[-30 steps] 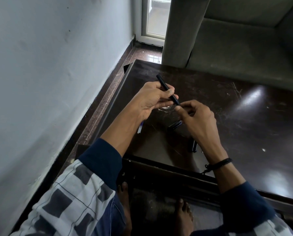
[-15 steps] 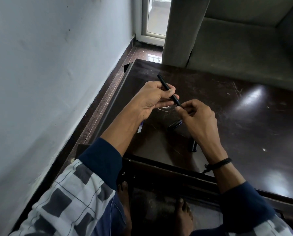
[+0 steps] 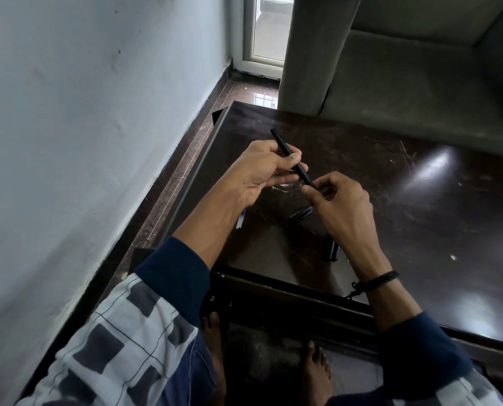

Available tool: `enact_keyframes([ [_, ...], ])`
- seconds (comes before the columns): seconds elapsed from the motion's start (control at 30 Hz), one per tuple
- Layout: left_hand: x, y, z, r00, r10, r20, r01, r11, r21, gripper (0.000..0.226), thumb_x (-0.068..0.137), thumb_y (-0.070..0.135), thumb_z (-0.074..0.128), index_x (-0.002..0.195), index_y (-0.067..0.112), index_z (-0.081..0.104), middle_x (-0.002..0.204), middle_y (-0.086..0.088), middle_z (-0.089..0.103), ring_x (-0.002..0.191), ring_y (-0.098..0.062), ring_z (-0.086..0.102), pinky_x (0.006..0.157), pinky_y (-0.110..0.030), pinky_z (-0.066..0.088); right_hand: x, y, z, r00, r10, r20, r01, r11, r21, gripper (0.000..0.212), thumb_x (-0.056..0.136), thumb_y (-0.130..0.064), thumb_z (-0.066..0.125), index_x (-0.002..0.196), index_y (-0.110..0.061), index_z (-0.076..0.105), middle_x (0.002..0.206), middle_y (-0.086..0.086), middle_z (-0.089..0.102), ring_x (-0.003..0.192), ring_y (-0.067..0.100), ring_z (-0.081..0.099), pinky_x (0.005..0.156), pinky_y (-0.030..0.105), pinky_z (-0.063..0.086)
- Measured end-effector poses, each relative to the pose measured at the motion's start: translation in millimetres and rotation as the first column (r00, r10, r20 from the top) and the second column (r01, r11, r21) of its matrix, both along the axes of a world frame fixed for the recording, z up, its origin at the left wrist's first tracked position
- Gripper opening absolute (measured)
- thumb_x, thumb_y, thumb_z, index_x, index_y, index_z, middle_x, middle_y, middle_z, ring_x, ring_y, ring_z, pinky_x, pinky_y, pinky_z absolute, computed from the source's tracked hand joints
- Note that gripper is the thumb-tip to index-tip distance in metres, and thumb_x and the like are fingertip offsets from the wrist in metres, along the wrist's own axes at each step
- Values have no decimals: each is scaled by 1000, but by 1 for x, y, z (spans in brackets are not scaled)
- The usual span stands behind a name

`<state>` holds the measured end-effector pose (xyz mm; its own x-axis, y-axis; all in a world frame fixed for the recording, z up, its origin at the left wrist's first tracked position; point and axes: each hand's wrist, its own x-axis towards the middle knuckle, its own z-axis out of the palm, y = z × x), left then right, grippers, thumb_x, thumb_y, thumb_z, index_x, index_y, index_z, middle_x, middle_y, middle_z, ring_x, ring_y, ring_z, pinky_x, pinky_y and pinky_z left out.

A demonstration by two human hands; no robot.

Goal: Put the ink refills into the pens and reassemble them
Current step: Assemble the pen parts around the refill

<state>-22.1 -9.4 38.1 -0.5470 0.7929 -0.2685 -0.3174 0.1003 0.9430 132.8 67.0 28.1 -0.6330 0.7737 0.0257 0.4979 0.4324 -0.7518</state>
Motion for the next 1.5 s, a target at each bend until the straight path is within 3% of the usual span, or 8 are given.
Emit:
enact_keyframes([
  [0.27, -1, 0, -1, 998, -44, -40, 43, 999, -27, 15, 96, -1, 62, 111, 1, 65, 104, -18, 75, 95, -21, 77, 79, -29, 62, 1, 3, 0, 998, 34, 43, -31, 998, -51, 13, 98, -34, 68, 89, -25, 68, 78, -6, 73, 77, 14, 71, 74, 38, 59],
  [0.53, -2, -1, 1, 1000, -3, -30, 4, 1000, 20, 13, 96, 1, 63, 108, 3, 66, 98, -16, 76, 95, -21, 77, 76, -28, 62, 0, 7, -3, 990, 2, -144, -43, 959, -279, 12, 95, -33, 73, 90, -21, 73, 77, 1, 76, 72, 12, 70, 74, 35, 57],
  [0.7, -8, 1, -1, 989, 147, -3, -147, 989, 19, 8, 98, 4, 62, 103, 7, 67, 100, -17, 76, 95, -24, 77, 78, -33, 63, 5, 12, -2, 999, -24, 34, 26, 998, -56, 13, 90, -42, 76, 92, -29, 74, 84, -11, 72, 80, 6, 68, 72, 30, 56],
  [0.87, -9, 0, 0, 977, 210, 20, -211, 977, 21, 7, 99, 6, 62, 104, 8, 67, 100, -16, 76, 94, -25, 76, 76, -30, 63, 9, 21, -3, 967, 39, 251, -51, 998, 39, 4, 92, -33, 75, 94, -31, 75, 88, -11, 67, 89, 14, 65, 71, 31, 47],
  [1.0, -10, 0, 1, 974, 223, 30, -224, 974, 25, 8, 98, 6, 63, 105, 7, 67, 98, -16, 77, 93, -26, 77, 74, -29, 62, 11, 23, -4, 944, 83, 320, -113, 991, 75, 8, 91, -30, 75, 99, -31, 74, 85, -17, 61, 89, 14, 63, 74, 32, 48],
  [1.3, -10, 0, 0, 975, 221, 18, -222, 975, 22, 9, 98, 8, 63, 106, 8, 67, 100, -16, 77, 92, -25, 77, 76, -30, 62, 8, 23, -12, 904, 183, 388, -264, 949, 169, 33, 96, -25, 69, 127, -36, 69, 115, -8, 52, 111, 19, 57, 81, 32, 44],
  [1.4, -9, 0, 1, 975, 223, 20, -223, 975, 23, 9, 98, 7, 63, 106, 8, 67, 100, -16, 77, 92, -24, 77, 75, -29, 62, 5, 15, -18, 862, 214, 460, -338, 918, 207, 32, 96, -24, 69, 126, -34, 70, 121, -4, 52, 118, 23, 51, 91, 37, 47],
  [1.5, -9, 0, 1, 974, 224, 19, -225, 974, 25, 11, 99, 7, 63, 108, 7, 67, 100, -16, 77, 90, -23, 77, 74, -28, 62, 4, 10, -19, 828, 199, 525, -364, 902, 233, 22, 95, -28, 70, 118, -27, 71, 124, -1, 53, 118, 25, 49, 87, 37, 45],
])
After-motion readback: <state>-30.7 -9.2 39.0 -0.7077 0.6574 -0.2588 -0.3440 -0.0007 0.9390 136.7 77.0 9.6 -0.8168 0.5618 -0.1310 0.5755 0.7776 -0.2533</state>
